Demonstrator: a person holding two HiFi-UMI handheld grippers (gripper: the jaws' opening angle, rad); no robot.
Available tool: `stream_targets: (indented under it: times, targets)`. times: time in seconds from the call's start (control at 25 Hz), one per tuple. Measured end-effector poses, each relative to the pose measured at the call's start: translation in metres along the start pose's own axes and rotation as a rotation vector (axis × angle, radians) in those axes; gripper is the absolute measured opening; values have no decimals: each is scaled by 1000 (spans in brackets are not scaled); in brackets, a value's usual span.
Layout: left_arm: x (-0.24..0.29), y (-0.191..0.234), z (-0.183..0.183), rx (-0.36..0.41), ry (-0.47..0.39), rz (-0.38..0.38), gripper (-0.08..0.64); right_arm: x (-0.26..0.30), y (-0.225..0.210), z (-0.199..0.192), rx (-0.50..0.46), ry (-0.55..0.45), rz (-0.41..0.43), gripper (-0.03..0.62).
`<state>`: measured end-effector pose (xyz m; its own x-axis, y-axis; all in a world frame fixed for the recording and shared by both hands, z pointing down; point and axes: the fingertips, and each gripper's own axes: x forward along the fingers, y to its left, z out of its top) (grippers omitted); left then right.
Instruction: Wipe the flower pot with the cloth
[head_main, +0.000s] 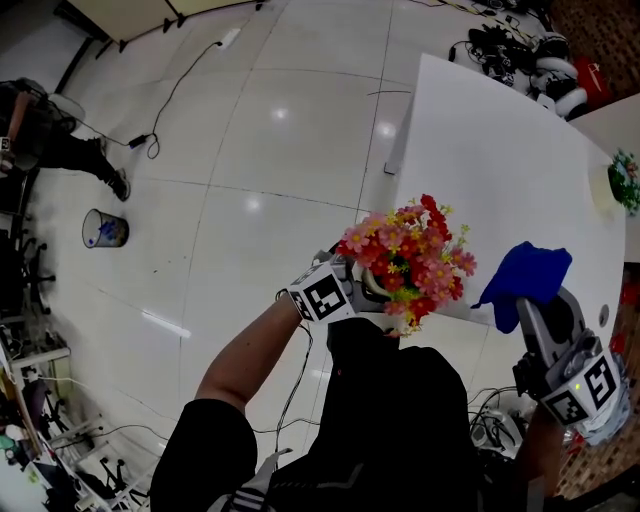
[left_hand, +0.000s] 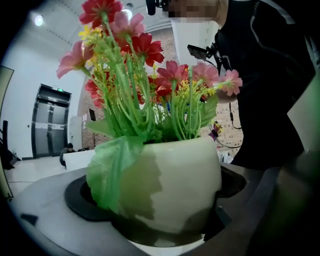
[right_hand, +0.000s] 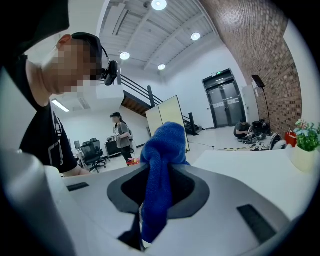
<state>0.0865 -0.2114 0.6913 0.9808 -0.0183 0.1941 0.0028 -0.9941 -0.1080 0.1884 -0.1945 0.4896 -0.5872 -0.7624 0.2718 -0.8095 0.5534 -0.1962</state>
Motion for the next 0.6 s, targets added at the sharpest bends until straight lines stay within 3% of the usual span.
stream_targets:
  times: [0.36,0.6]
  targets:
    - [2,2,3,-35,-19,31,584,4,11,-1,4,-4,8,66]
    - [-26,17,46,-106,-103,114,584,-3,20,22,2,-37,10,66]
